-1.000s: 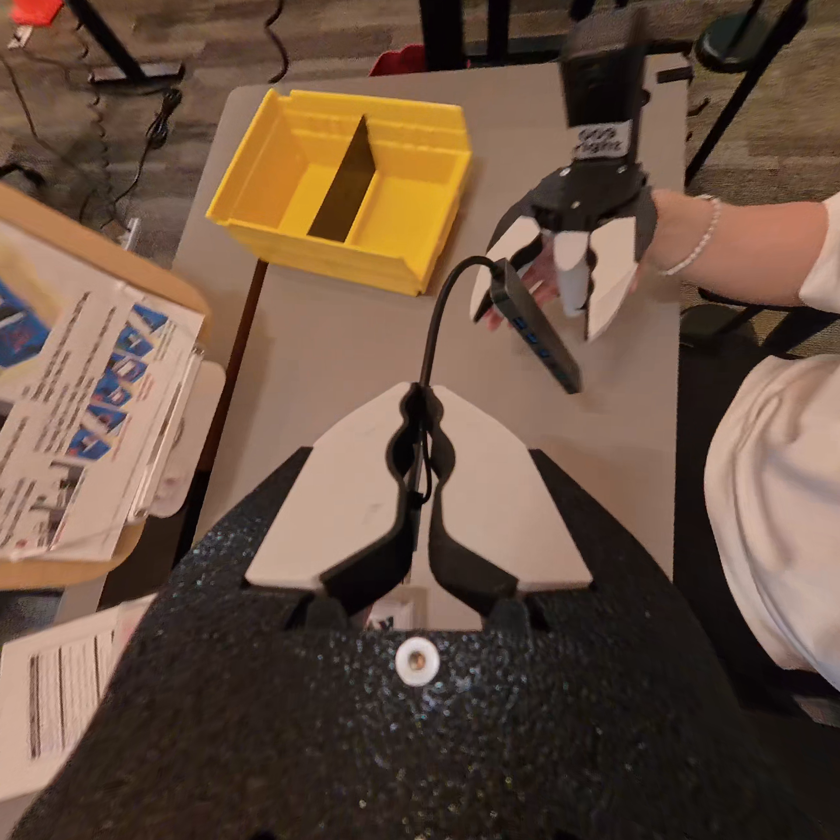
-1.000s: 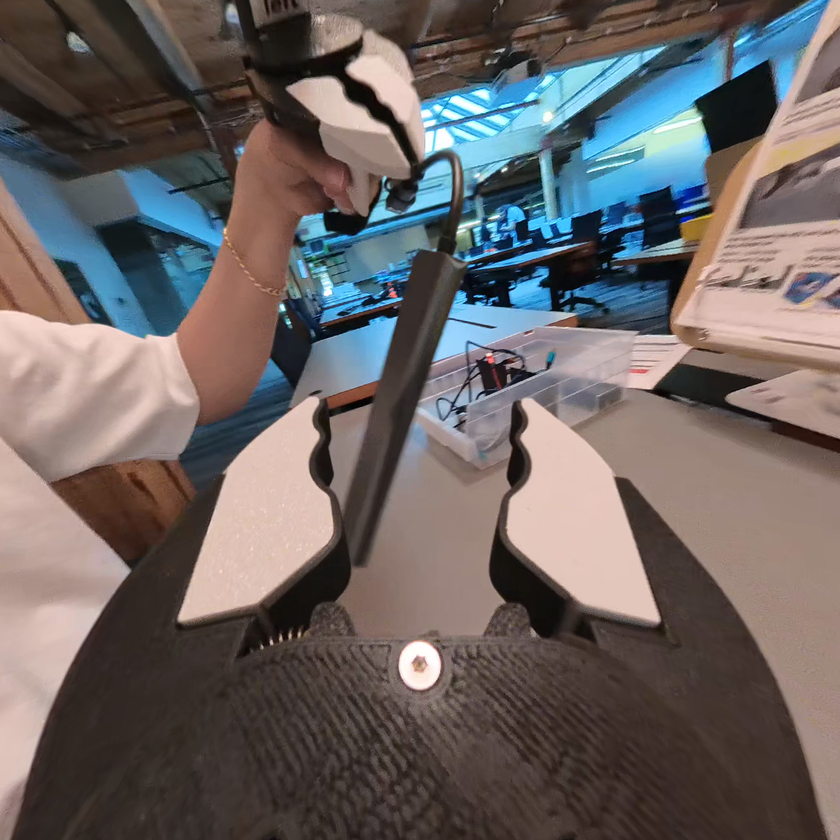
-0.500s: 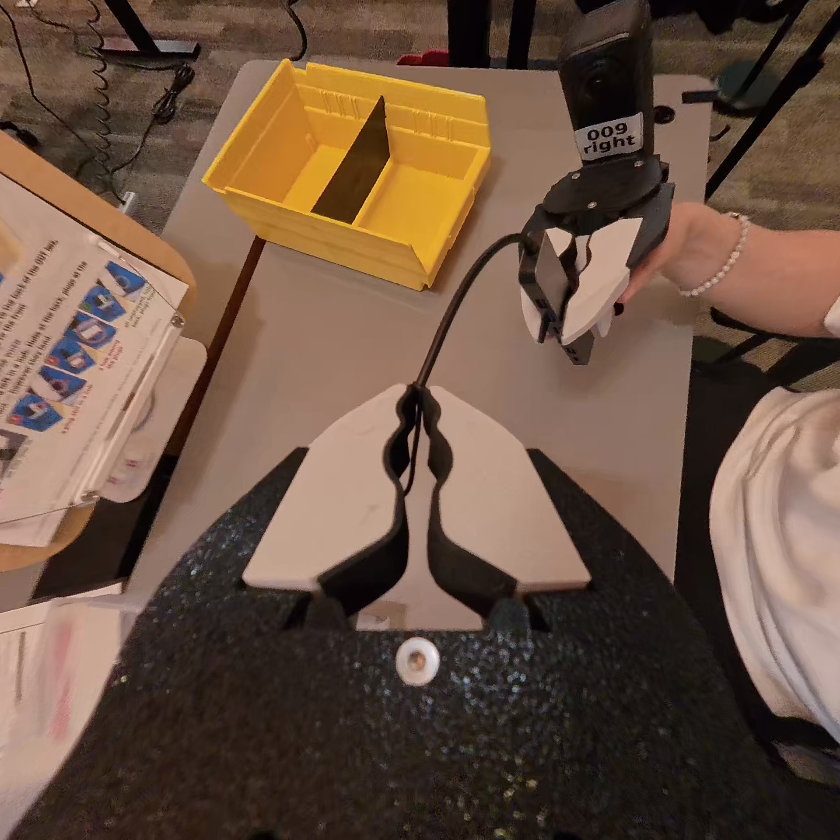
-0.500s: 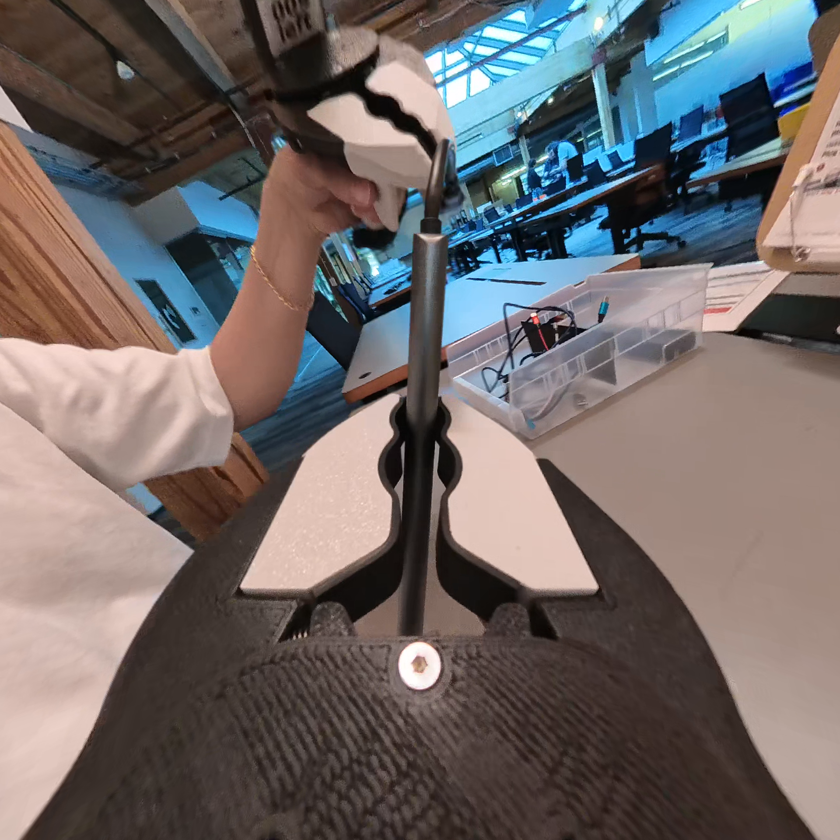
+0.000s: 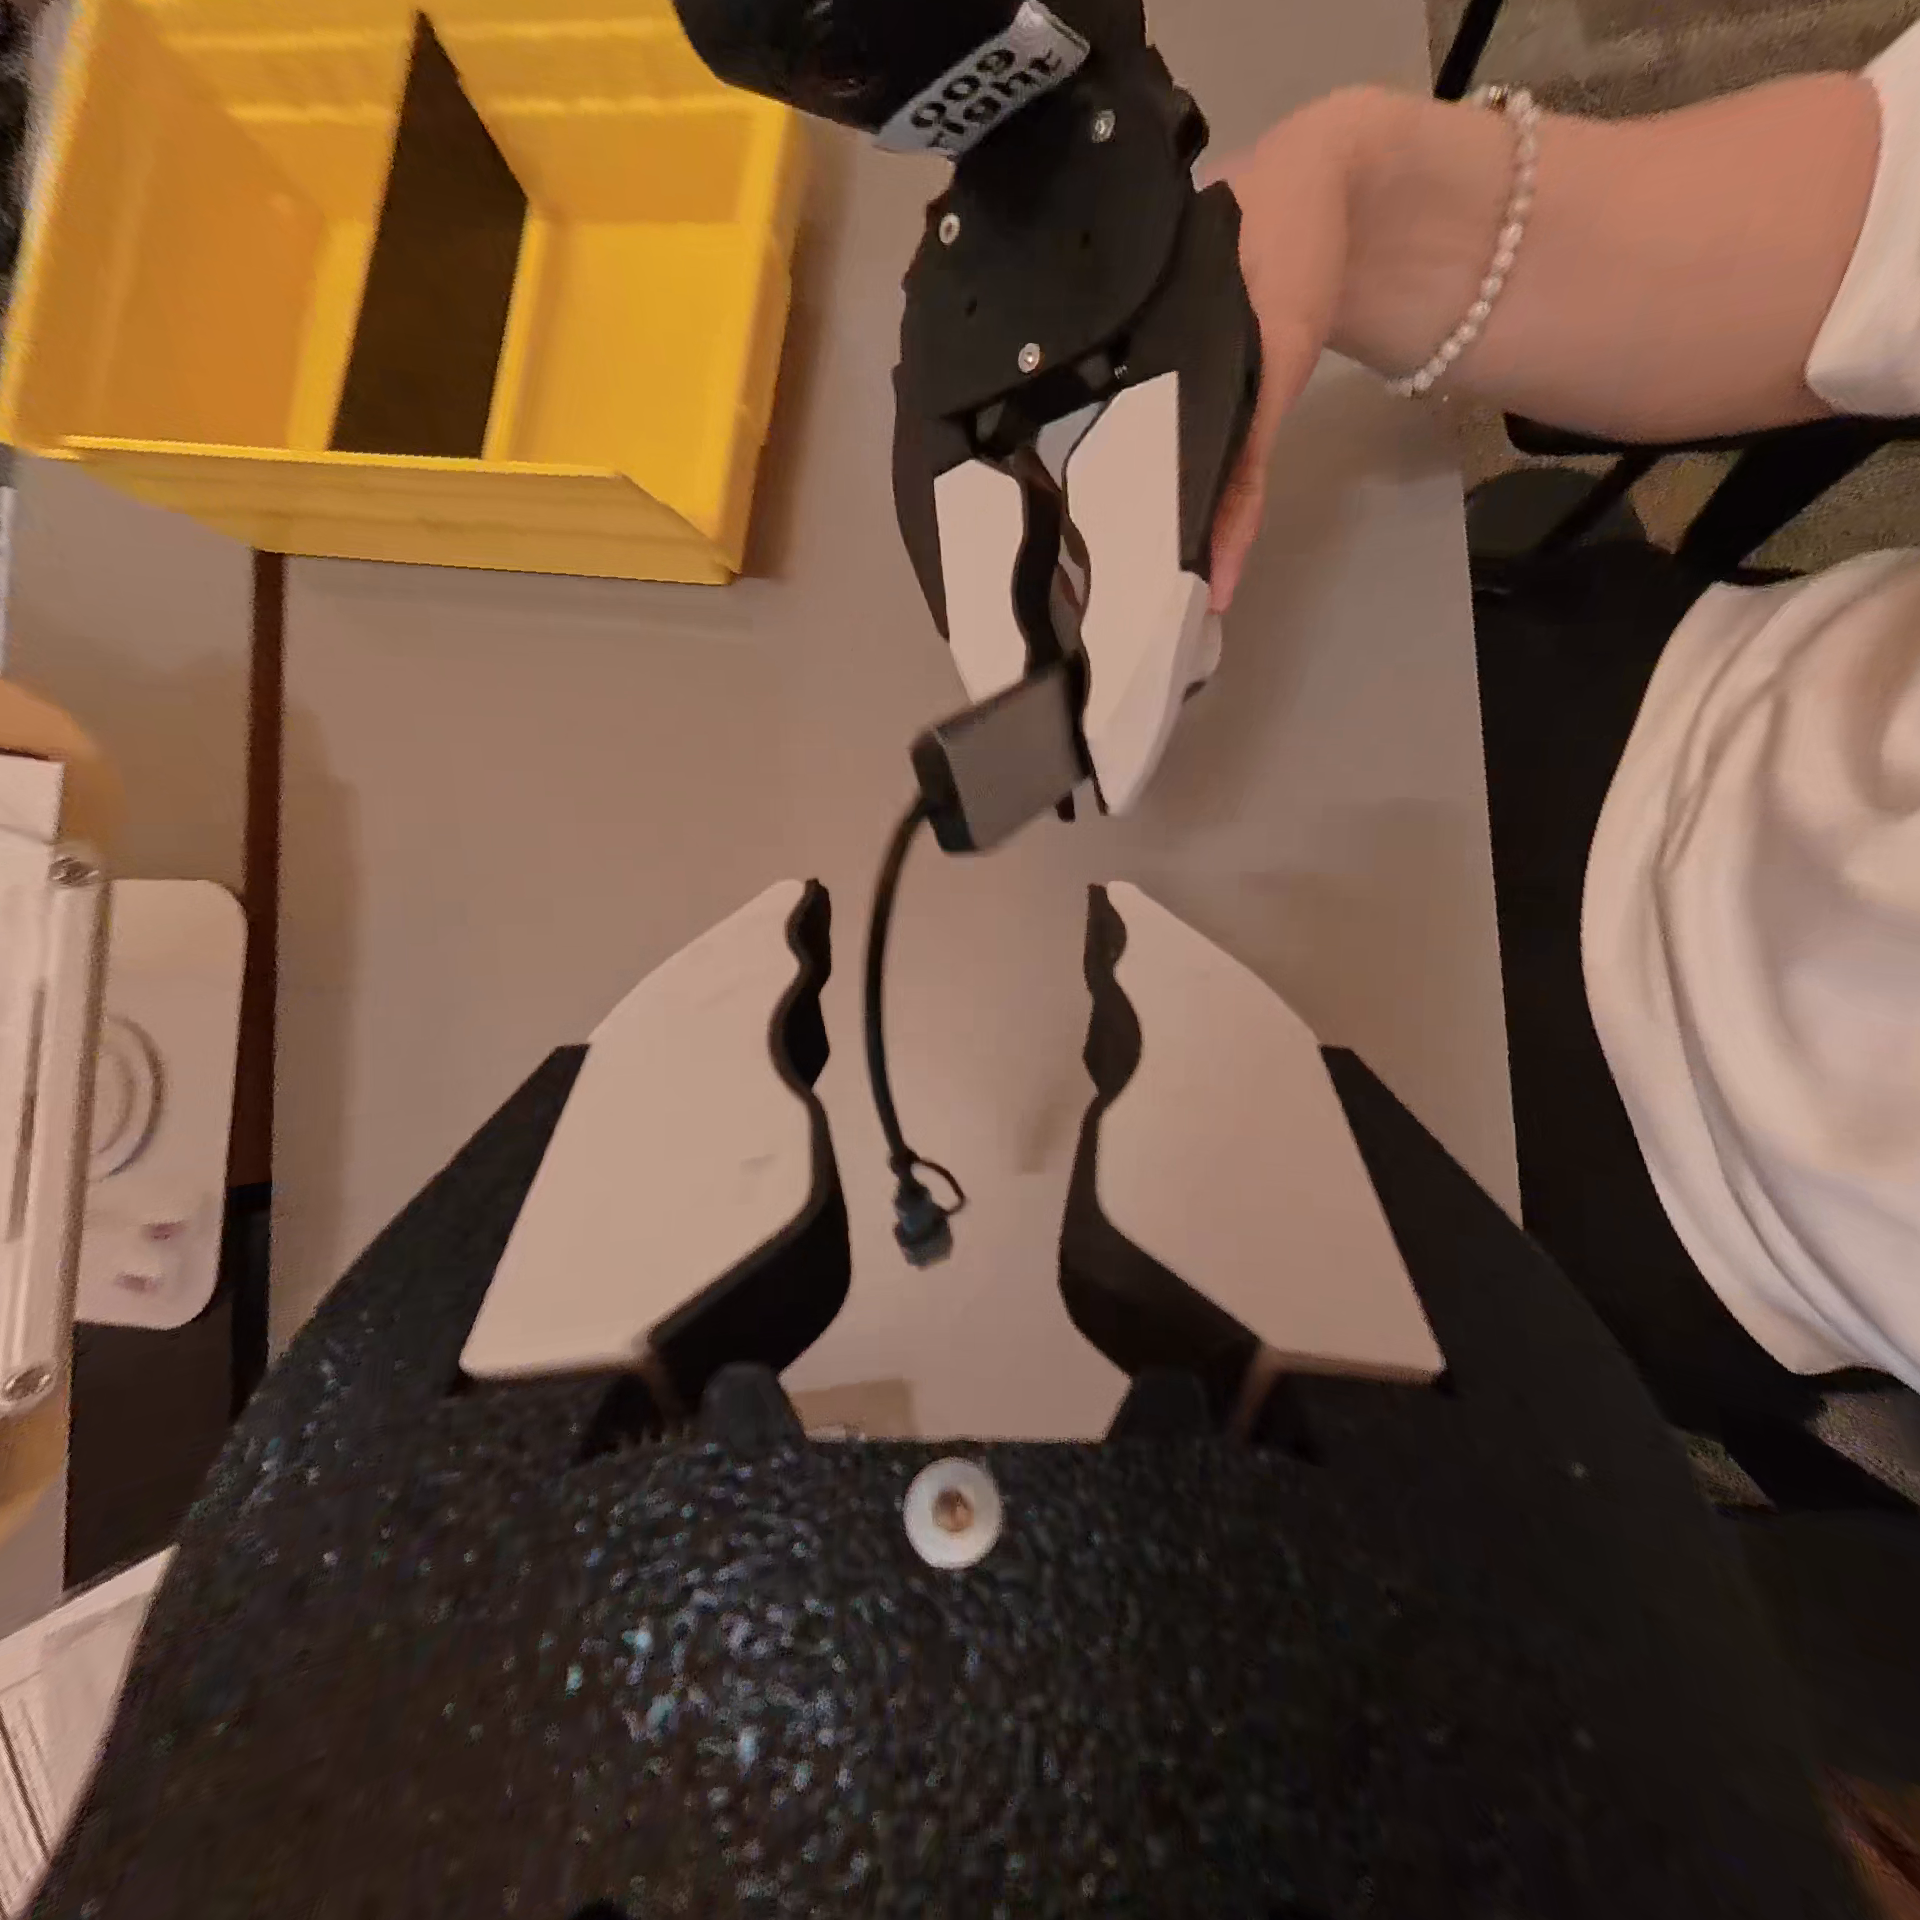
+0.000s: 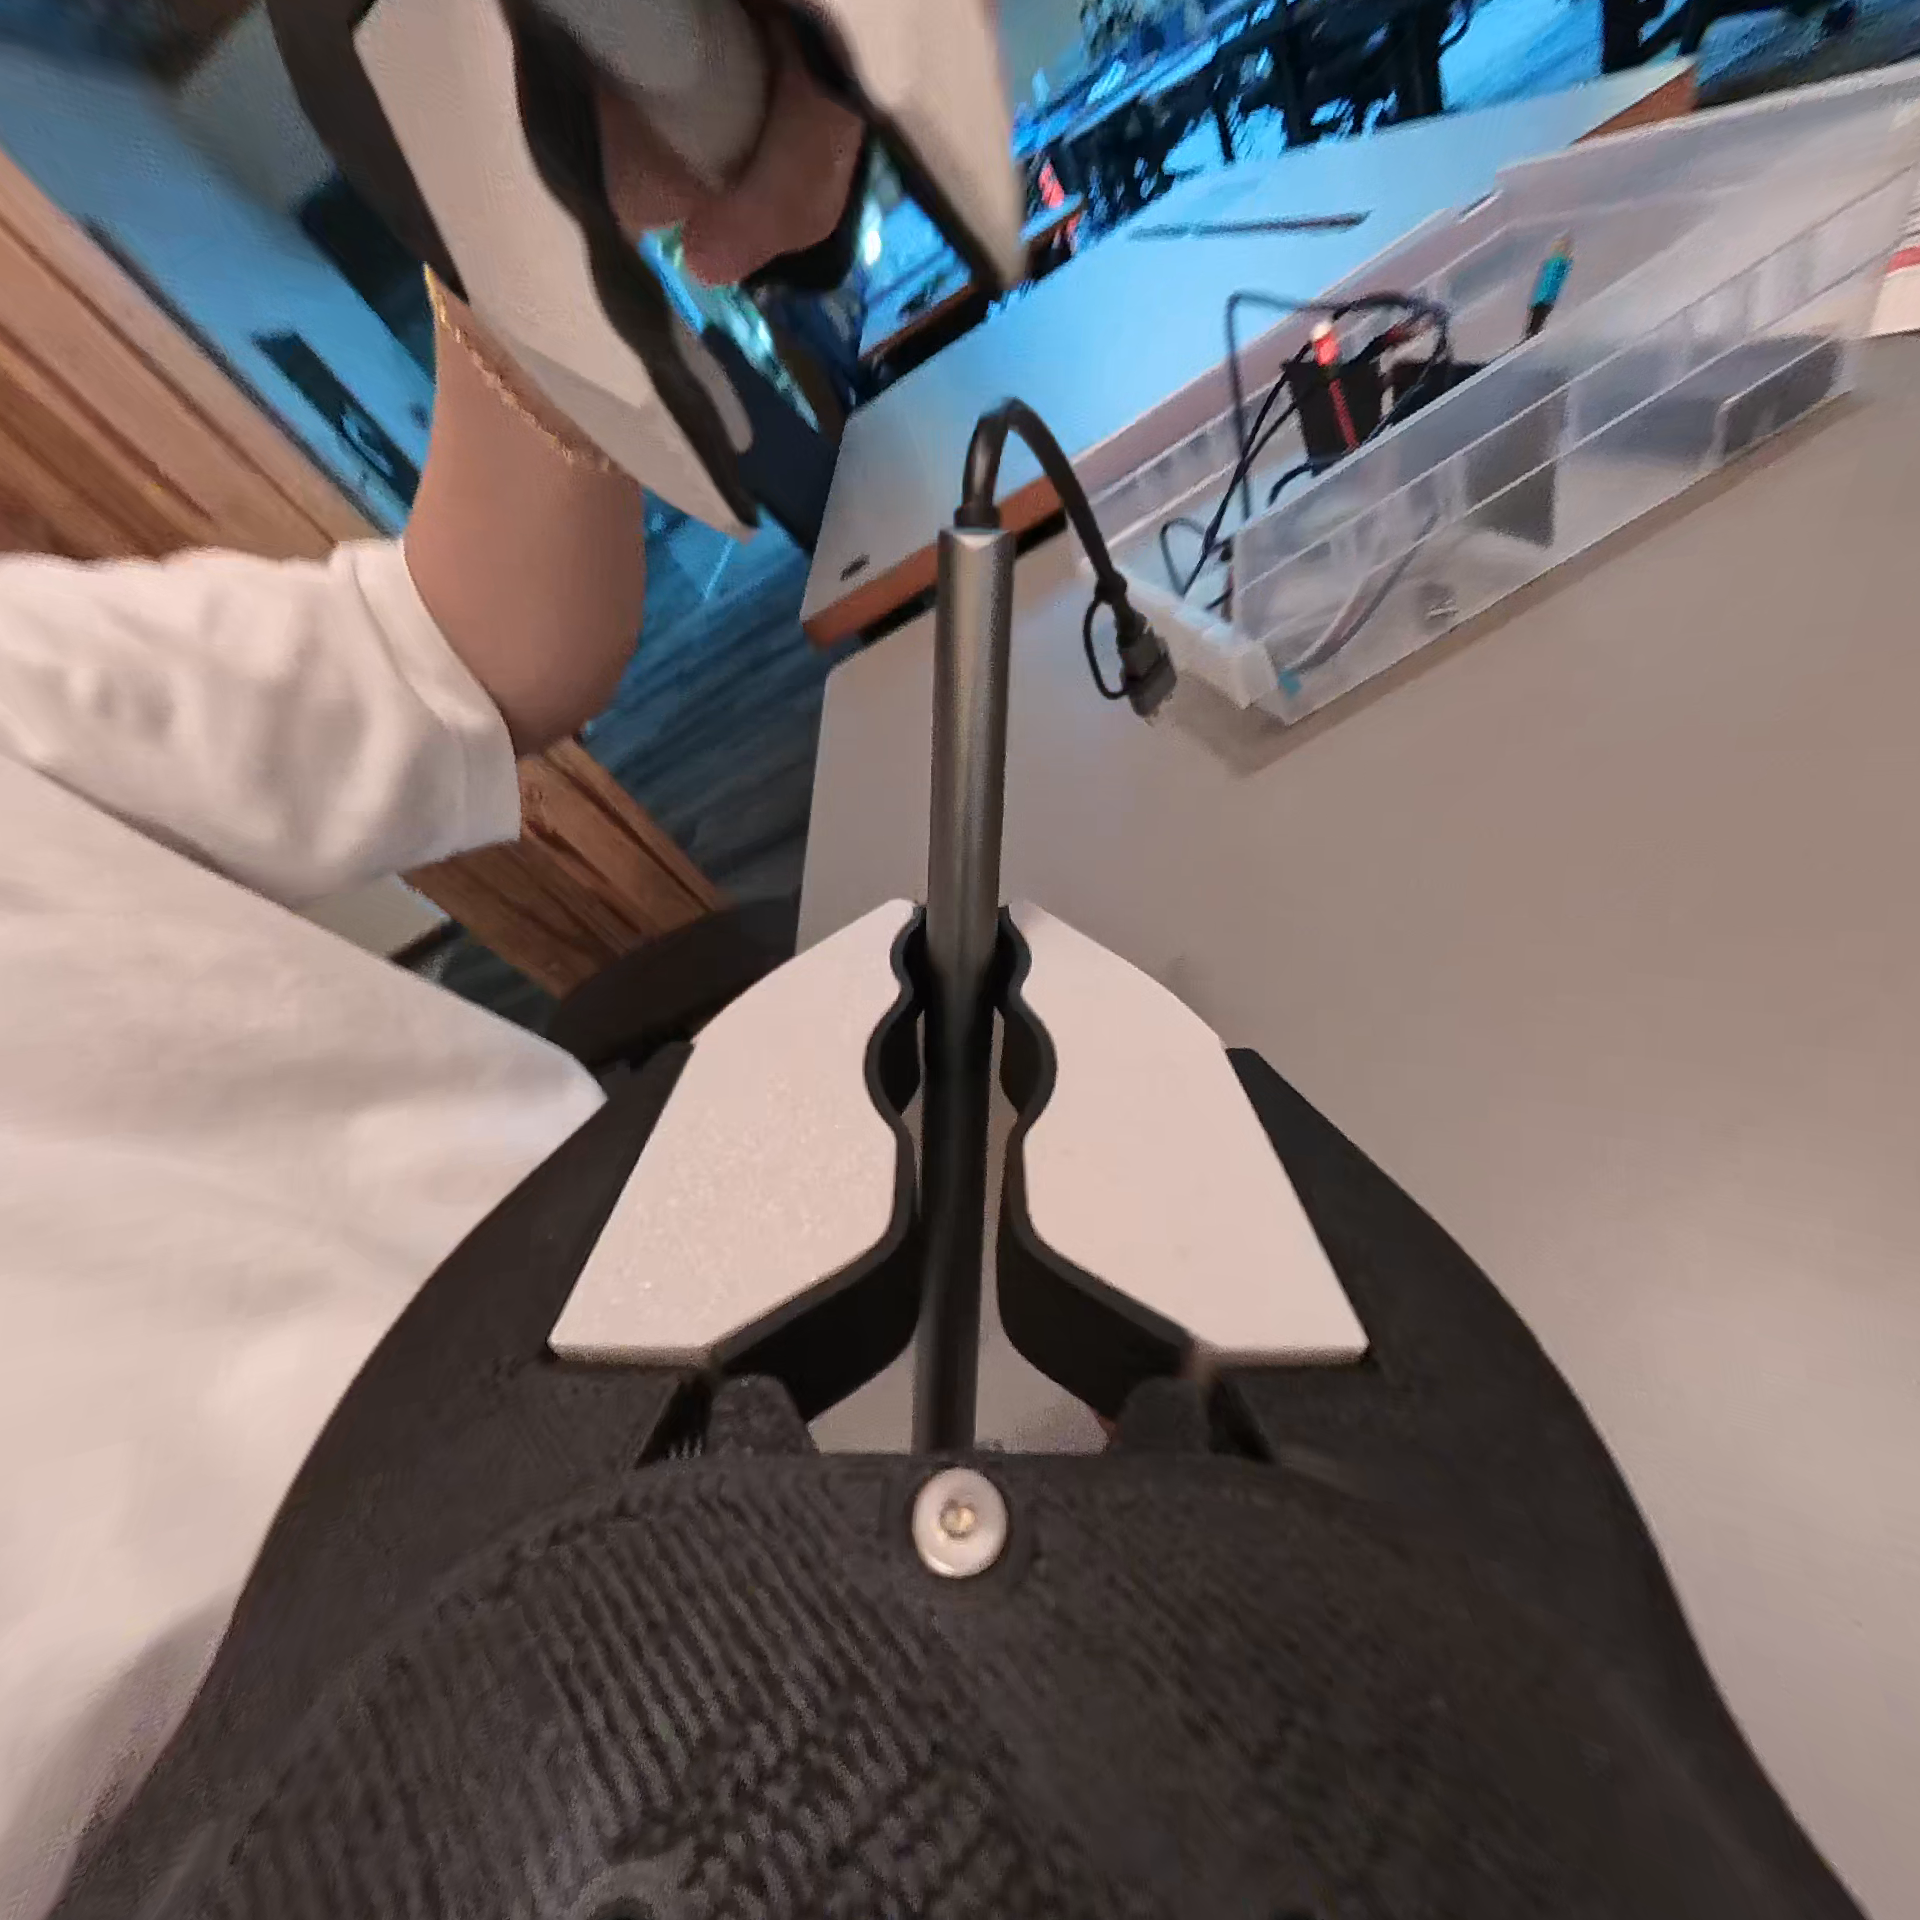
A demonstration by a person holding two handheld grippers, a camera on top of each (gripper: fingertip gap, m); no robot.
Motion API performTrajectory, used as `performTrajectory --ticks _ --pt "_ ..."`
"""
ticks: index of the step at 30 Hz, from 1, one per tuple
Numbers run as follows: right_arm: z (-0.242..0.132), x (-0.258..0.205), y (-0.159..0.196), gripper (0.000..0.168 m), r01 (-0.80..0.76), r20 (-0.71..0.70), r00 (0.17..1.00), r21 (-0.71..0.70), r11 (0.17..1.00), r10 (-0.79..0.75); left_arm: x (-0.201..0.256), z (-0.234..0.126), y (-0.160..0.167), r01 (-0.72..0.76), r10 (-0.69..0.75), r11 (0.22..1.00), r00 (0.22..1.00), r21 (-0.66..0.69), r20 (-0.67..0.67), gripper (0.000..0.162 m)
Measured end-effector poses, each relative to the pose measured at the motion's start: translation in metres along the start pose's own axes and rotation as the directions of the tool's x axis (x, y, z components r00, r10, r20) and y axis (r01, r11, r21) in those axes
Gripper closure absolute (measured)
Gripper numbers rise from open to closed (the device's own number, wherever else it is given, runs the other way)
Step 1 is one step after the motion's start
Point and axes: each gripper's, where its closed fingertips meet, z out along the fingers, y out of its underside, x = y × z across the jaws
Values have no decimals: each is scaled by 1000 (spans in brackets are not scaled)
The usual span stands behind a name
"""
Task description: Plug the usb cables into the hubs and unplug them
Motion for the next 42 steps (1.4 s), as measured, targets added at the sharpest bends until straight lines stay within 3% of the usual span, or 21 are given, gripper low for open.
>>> performTrajectory --ticks 5,7,9,12,15,17,20,23,26,28,31,35,39,42 --pt "11 -6 18 158 101 -10 995 -130 986 -103 17 34 7 -4 -6 997 992 -79 -122 125" --pt "11 -9 16 158 98 9 995 -121 988 -98 24 43 13 16 -34 994 984 -106 -174 130" --pt "9 -8 14 158 86 7 996 -111 990 -85 30 50 18 25 -51 992 975 -122 -216 145" --pt "7 -5 16 157 107 -3 994 -116 987 -108 33 53 17 88 -109 992 962 -93 -251 150" --pt "5 -5 9 156 224 -29 973 -76 972 -227 35 49 14 208 -221 975 915 -75 -338 152" --pt "2 -4 2 147 361 -89 927 -50 931 -364 33 44 14 314 -326 944 851 -100 -411 152" --pt "-7 -3 -10 127 609 -208 769 -51 792 -605 27 36 10 483 -468 867 703 -122 -536 152" --pt "-8 -5 -13 108 738 -261 628 -99 667 -733 22 25 -1 588 -496 800 533 -122 -685 152" --pt "-6 -8 -23 103 776 -307 584 -59 628 -751 18 23 1 598 -518 778 437 -192 -736 152" --pt "-7 -10 -29 114 801 -336 557 -23 598 -760 15 23 2 601 -526 767 388 -225 -757 152" --pt "-10 -3 -35 117 804 -394 532 -41 593 -749 5 25 -2 638 -538 736 348 -227 -767 152" --pt "-29 8 -56 126 811 -554 480 -15 585 -680 -8 26 -9 725 -543 662 291 -190 -788 152" --pt "-39 17 -60 124 769 -579 552 75 635 -600 -13 32 -10 783 -548 595 229 -182 -804 152" --pt "-39 21 -55 121 773 -564 544 48 633 -621 -16 37 -6 795 -553 577 211 -188 -806 152"
